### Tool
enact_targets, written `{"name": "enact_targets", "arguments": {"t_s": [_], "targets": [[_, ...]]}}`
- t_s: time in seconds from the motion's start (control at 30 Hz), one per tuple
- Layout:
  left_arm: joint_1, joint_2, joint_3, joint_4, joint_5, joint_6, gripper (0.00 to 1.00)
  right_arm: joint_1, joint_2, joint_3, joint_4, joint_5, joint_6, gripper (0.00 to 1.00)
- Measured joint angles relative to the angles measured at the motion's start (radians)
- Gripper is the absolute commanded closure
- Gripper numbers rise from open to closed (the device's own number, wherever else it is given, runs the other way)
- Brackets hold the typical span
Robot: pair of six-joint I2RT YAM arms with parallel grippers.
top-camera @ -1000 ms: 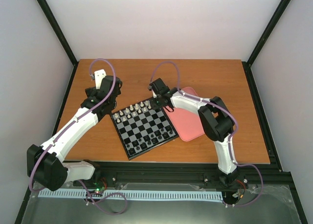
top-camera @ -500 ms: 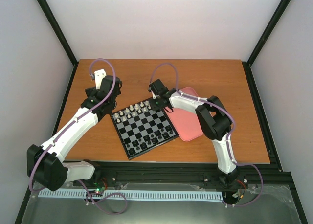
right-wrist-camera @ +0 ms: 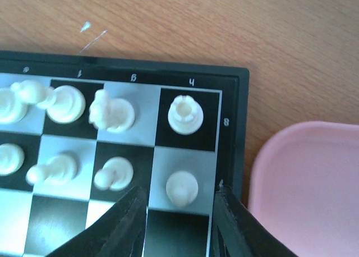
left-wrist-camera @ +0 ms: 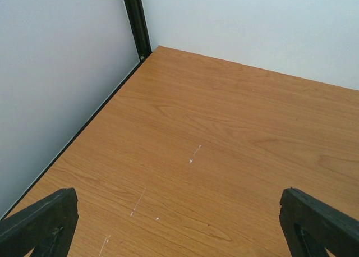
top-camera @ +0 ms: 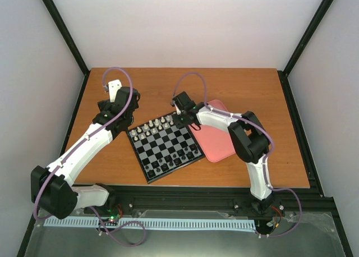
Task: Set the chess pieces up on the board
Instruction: Place the chess piece on the chessboard, then reset both arms
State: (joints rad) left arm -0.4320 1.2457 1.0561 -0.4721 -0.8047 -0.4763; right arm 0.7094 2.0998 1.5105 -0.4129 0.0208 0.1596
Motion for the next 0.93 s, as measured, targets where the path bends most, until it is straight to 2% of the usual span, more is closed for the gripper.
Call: {"name": "enact_targets", "arguments": {"t_s": [0.1,0.17,0.2,0.23,0.27,0.47,0.6,0.8,0.93], "targets": [[0.0,0.0,0.0,0.0,0.0,0.0,0.0,0.002,-0.065,-0.049,0.006,0.006,-0.003,0.57],[0.0,0.0,0.0,0.0,0.0,0.0,0.0,0.004,-0.126,-0.084,0.013,0.018,-0.006,0.45],[0.0,0.0,0.0,0.0,0.0,0.0,0.0,0.005,-0.159,-0.098,0.016,0.027,-0.008,0.34],[0.0,0.0,0.0,0.0,0.0,0.0,0.0,0.006,-0.197,-0.111,0.021,0.039,-0.016,0.11],[0.0,0.0,0.0,0.0,0.0,0.0,0.0,0.006,-0.224,-0.117,0.025,0.052,-0.01,0.01],[0.0,0.0,0.0,0.0,0.0,0.0,0.0,-0.003,-0.335,-0.125,0.058,0.13,-0.014,0.0],[0.0,0.0,0.0,0.0,0.0,0.0,0.0,-0.045,-0.347,-0.142,0.072,0.171,0.004,0.0],[0.0,-0.001,0.002,0.0,0.0,0.0,0.0,-0.174,-0.352,-0.174,0.054,0.234,0.047,0.0],[0.0,-0.001,0.002,0.0,0.0,-0.001,0.0,-0.178,-0.348,-0.168,0.042,0.26,0.058,0.0]]}}
